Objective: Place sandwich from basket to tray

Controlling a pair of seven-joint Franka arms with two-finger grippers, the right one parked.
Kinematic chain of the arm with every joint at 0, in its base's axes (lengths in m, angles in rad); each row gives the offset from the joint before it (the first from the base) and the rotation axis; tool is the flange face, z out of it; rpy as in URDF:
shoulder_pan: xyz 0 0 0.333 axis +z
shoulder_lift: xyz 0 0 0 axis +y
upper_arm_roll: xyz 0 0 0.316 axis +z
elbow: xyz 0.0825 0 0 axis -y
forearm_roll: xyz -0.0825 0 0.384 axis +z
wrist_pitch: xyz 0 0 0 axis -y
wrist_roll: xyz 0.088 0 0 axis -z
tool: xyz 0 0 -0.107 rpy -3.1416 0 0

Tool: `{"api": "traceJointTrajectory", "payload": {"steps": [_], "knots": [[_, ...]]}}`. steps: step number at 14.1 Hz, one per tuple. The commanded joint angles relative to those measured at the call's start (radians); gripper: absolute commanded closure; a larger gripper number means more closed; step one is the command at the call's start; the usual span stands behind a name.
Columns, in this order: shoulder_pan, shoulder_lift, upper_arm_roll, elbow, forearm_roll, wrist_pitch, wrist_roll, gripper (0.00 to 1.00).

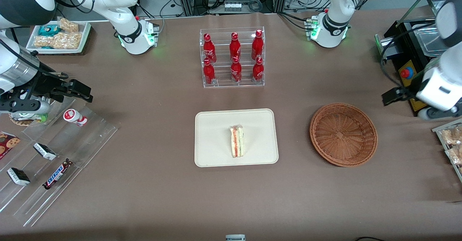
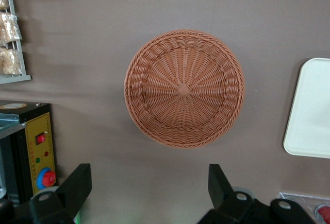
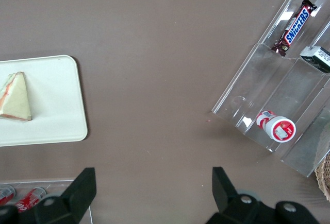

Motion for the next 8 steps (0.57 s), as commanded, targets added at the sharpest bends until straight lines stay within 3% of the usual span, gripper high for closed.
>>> {"api": "traceJointTrajectory", "payload": {"steps": [1, 4, 8], "knots": [[0.09, -0.054, -0.104, -0.014, -0.013, -0.013, 0.084, 0.0], [0.09, -0.088, -0.098, -0.005, -0.016, -0.004, 0.21, 0.0], [0.086, -0.102, -0.092, 0.001, -0.046, -0.005, 0.221, 0.0]]}}
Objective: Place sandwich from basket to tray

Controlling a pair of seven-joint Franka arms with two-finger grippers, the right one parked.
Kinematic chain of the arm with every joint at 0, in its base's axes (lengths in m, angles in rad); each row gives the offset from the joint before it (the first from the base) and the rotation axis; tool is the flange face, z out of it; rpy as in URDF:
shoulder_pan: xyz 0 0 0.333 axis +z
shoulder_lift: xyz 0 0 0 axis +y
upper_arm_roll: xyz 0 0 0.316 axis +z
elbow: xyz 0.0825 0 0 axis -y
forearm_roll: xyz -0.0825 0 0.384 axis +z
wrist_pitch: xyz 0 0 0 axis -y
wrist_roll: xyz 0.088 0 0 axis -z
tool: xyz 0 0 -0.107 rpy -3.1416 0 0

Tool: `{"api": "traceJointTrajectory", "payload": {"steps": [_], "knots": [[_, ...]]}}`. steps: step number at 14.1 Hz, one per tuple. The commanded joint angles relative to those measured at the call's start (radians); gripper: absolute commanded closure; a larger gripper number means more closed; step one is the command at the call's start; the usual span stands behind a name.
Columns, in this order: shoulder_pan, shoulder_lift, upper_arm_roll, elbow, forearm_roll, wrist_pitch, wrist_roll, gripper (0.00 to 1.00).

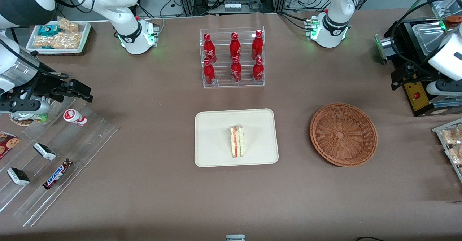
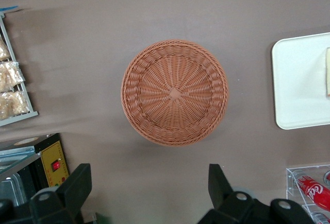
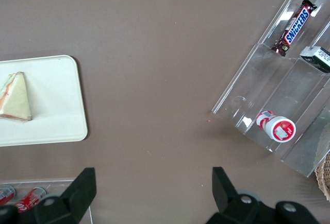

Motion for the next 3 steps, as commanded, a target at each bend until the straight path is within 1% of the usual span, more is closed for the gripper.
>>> {"api": "traceJointTrajectory", "payload": {"steps": [1, 3], "knots": [[0.006, -0.011, 0.008, 0.008, -0.037, -0.006, 0.021, 0.0], [0.002, -0.008, 0.021, 0.009, -0.068, -0.009, 0.018, 0.0]]}}
